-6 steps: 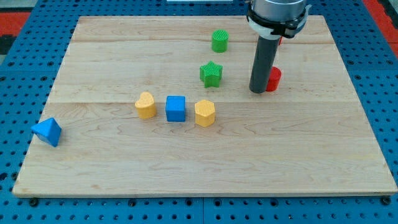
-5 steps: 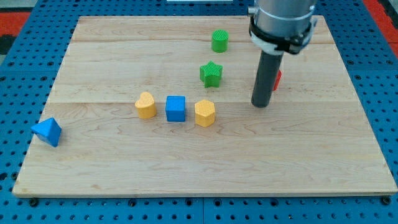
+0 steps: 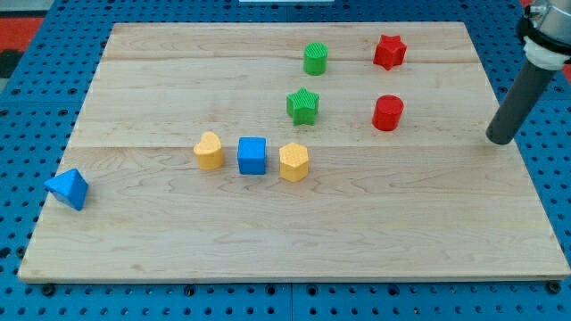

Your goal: Slide the red circle towards the yellow hexagon

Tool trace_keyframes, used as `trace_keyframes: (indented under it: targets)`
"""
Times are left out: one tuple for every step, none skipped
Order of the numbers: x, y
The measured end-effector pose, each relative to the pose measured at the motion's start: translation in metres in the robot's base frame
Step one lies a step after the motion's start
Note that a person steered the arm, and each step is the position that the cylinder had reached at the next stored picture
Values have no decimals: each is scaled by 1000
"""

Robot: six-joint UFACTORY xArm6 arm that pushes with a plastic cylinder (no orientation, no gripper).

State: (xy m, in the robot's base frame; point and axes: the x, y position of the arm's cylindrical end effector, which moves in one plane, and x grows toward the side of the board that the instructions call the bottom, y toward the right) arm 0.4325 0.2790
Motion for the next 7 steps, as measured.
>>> trace_keyframes:
  targets:
    - [-2, 6]
    - [-12, 6]
    - [-25, 6]
    - [-49, 12]
    - [-77, 13]
    - [-79, 1]
    - [-63, -49]
